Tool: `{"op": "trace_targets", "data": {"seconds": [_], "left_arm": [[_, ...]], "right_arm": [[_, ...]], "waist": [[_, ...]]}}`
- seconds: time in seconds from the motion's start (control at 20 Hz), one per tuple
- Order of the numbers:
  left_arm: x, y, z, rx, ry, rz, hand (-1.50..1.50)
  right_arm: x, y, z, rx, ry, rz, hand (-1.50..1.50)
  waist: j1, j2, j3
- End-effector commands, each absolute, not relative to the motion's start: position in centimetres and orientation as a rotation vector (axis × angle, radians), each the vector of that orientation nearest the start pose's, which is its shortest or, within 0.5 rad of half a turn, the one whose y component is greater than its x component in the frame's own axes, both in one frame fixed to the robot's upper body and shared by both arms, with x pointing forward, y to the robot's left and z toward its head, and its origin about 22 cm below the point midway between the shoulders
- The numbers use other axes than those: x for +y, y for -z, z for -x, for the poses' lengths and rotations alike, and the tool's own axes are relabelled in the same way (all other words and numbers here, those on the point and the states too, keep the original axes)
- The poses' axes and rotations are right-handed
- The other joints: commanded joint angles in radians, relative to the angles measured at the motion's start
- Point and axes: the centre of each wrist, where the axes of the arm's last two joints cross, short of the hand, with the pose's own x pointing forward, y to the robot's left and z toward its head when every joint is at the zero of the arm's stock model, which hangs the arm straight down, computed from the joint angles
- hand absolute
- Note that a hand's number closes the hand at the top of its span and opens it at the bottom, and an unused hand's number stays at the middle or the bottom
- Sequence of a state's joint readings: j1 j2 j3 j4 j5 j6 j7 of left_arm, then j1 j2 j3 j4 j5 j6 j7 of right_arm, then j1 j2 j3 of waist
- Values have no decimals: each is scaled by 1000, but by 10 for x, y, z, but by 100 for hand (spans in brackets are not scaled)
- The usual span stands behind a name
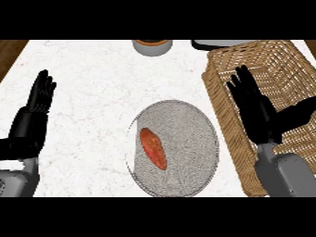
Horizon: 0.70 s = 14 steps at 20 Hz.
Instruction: Pick the sweet potato from the placemat and place it in the basket
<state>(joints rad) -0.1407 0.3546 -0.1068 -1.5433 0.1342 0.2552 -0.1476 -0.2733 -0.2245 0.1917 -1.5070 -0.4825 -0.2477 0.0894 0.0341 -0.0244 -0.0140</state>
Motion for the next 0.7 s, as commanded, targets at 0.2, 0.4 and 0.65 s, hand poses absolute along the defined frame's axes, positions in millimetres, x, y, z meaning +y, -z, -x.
{"op": "trace_targets", "data": {"seconds": [0.2, 0.4, 0.65], "left_arm": [[275, -32, -279, -1606, 224, -254, 0], [269, -11, -273, -1478, 255, -208, 0], [256, -15, -279, -1375, 237, -241, 0]], "right_arm": [[-134, -67, -310, -1583, -215, -858, 150], [-86, -105, -285, -1799, -245, -1391, 150], [-74, -43, -265, -1964, -390, -1236, -150]], "waist": [[72, 71, 28], [62, 68, 30], [-24, 26, 15]]}}
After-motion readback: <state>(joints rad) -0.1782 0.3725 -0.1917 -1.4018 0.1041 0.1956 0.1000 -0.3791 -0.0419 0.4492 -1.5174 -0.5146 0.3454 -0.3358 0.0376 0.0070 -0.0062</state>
